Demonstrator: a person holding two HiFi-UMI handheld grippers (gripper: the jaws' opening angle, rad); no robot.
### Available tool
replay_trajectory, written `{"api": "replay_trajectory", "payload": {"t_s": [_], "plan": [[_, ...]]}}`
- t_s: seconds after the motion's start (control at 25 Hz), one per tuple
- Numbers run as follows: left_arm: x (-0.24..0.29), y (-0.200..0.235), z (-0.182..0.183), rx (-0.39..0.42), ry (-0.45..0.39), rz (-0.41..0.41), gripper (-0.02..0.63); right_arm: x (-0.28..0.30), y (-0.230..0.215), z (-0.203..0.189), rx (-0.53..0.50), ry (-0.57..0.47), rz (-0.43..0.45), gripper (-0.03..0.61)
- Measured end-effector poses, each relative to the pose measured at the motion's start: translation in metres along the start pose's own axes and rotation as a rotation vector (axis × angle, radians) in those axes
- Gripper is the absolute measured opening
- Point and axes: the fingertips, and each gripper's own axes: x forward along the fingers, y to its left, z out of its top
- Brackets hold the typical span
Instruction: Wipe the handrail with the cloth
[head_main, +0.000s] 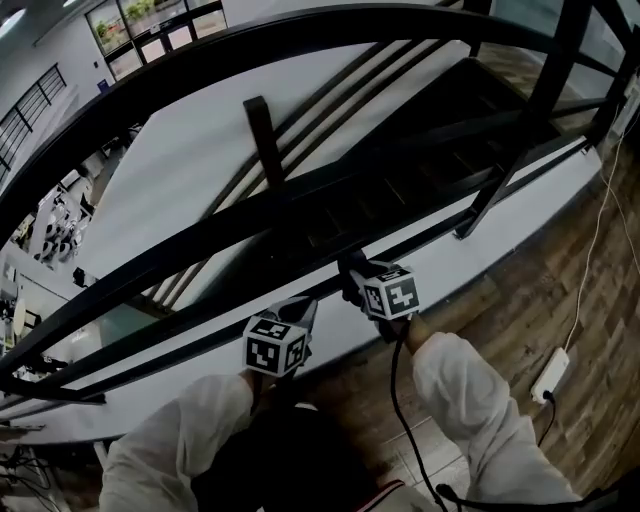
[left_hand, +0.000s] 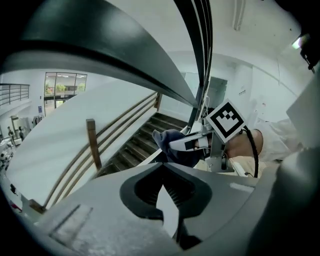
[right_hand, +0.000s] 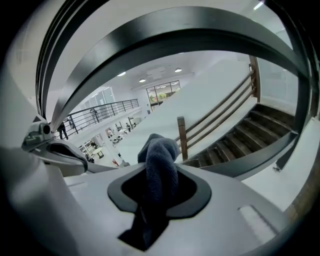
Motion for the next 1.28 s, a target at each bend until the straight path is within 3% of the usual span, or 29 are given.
{"api": "replay_trajectory", "payload": {"t_s": [0.16, 0.52, 0.68, 1.28], "plan": [[0.024, -0.014, 0.01, 0.013, 0.008, -0.049, 0.002, -0.013, -0.039, 0.004, 0.053, -0.034, -0.038, 0.092], [0.072, -0.067, 0.031, -0.004, -0.018, -0.149, 0.002, -0.027, -0.086, 0.011, -0.001, -0.066, -0.074, 0.092], [0.088, -0.09, 0.046, 0.016, -0.037, -0.187, 0.002, -0.035, -0.116, 0.011, 0.024, -0.075, -0.101, 0.092], [0.136, -0.159, 0.077, 0.035, -0.029, -0.335, 0.002, -0.068, -0.247, 0.023, 0.038, -0.101, -0.292, 0.092]]}}
